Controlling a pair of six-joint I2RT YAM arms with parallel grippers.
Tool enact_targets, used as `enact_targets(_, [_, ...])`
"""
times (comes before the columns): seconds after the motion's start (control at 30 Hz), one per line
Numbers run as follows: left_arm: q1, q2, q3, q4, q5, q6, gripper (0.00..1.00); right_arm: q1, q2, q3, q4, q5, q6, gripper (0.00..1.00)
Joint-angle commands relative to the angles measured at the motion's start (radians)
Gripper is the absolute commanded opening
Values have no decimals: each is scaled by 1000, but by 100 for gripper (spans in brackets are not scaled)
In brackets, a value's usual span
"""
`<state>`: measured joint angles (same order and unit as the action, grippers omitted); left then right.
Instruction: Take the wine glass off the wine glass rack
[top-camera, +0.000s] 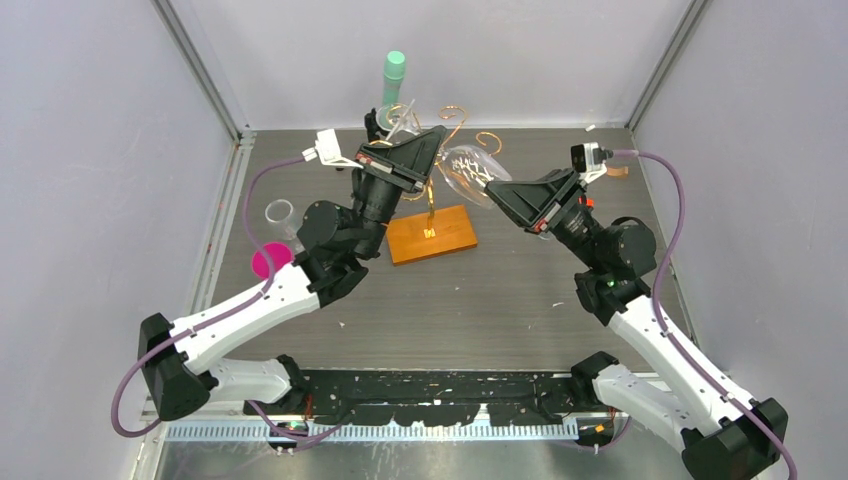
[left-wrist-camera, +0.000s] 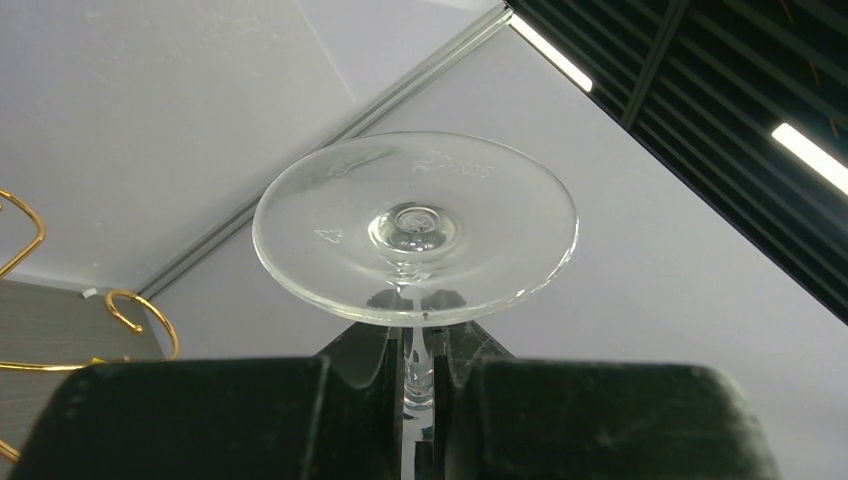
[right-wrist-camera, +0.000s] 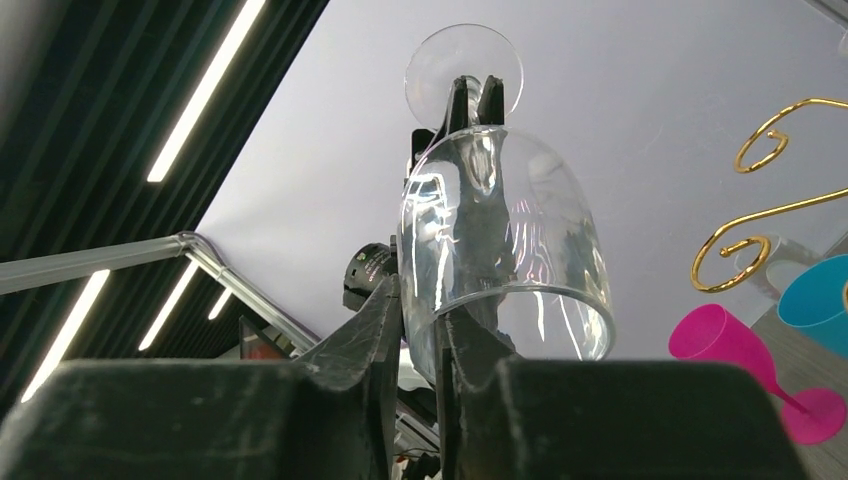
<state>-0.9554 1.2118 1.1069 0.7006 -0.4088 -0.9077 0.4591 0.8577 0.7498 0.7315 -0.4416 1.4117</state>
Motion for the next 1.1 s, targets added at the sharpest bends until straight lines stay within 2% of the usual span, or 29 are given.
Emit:
enact_targets(0.0, [-3,-35,-17,56,36,56,6,-5,11,57,28,64,-21,23])
enact_targets(0.1, [-3,-32,-26,87,46,63,0,-5,24,66,22,66,-20,33])
enact_targets(0.23, [-4,-19,-39,143,69,73,0,-5,41,74,33,71,-3,36])
enact_targets(0.3, [-3,-15,-43,151,75,75,0,-4,47,76,37,75,5,35])
enact_targets(0.37, [-4,-14,-46,155,79,76,0,-5,53,78,43,80,11,29])
enact_targets(0.4, [-4,-15,-49,157,79,78,2,-5,58,80,46,81,14,21])
enact_targets(0.43, [-4,-15,-53,157,78,79,5,-5,59,81,52,87,14,16])
enact_targets(0.47, [-3,-18,-57,159,76,83,9,-6,62,81,54,91,15,5])
enact_targets(0.53, [-4,-30,-65,153,76,88,20,-5,64,81,62,104,12,1])
enact_targets(0.83, [-3,-116,-70,38,164,224,86,-5,55,137,37,168,-87,0])
enact_targets(0.97, [-3,-160,-70,-65,209,274,96,-5,42,204,-41,187,-191,0])
enact_targets(1.07, [-3,-211,-45,-254,264,365,99,-5,14,273,-205,216,-314,0])
